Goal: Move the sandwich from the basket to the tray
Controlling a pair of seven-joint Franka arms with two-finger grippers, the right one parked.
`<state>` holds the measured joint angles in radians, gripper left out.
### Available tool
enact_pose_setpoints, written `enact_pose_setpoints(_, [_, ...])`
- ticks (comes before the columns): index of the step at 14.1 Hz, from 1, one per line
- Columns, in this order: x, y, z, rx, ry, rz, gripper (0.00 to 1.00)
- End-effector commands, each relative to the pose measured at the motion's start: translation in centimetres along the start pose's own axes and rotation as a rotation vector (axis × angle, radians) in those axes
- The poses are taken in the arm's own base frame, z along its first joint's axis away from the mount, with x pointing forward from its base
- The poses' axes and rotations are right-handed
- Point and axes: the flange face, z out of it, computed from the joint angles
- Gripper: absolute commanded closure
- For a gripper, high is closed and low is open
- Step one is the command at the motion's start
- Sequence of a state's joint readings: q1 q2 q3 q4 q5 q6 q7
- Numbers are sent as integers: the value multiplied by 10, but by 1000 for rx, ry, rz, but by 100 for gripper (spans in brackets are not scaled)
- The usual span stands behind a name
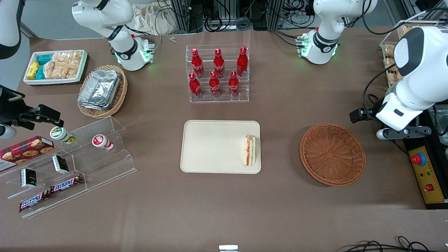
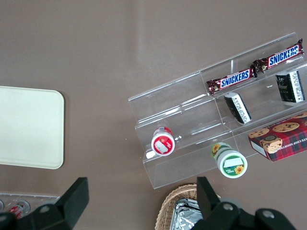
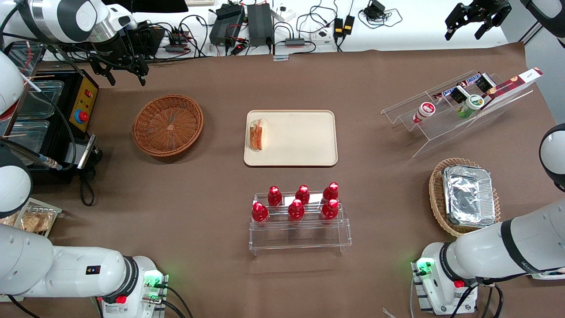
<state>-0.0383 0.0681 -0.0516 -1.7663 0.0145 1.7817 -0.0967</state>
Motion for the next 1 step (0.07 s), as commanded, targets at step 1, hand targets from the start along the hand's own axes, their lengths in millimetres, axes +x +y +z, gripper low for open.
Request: enact_pose_setpoints(1, [17, 4, -4, -15, -43, 60, 0])
